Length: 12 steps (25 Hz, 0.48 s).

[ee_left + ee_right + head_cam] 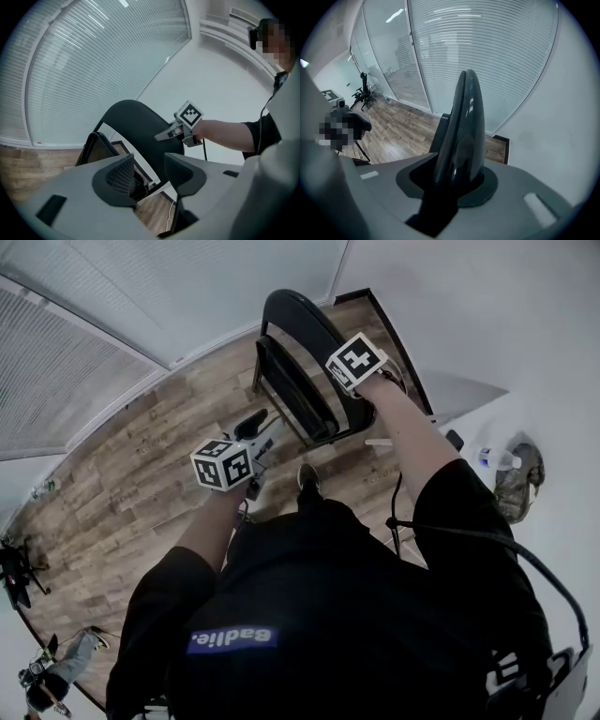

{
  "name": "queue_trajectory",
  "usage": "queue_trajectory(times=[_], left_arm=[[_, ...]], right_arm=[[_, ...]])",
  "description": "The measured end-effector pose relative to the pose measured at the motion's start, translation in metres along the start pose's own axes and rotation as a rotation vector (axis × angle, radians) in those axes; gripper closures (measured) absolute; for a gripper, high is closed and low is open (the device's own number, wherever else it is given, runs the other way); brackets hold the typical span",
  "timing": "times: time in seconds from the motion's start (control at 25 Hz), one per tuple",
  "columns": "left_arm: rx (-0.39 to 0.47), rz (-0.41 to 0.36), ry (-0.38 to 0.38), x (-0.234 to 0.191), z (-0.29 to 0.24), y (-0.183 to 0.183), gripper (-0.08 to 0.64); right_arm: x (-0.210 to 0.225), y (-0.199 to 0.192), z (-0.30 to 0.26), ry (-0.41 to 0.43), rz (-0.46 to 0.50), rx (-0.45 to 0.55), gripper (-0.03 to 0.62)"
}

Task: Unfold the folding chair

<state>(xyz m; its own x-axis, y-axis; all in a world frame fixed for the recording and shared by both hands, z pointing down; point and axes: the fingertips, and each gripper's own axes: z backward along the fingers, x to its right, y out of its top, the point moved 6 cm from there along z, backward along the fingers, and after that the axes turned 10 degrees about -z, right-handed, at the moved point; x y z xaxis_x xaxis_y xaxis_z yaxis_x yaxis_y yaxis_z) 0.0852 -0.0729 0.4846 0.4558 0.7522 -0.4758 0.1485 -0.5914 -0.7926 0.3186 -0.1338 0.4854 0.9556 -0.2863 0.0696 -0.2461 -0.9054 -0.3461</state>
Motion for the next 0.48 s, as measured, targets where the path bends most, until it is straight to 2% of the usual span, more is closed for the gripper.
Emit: queue_trajectory(times=[0.48], left_arm=[[-0.146,0.113,0.134,-0.051,-0.099,-0.048,0.28]], right_arm=[[-0.007,-0.002,-0.002,0.018,0.005,-0.003,0.472]])
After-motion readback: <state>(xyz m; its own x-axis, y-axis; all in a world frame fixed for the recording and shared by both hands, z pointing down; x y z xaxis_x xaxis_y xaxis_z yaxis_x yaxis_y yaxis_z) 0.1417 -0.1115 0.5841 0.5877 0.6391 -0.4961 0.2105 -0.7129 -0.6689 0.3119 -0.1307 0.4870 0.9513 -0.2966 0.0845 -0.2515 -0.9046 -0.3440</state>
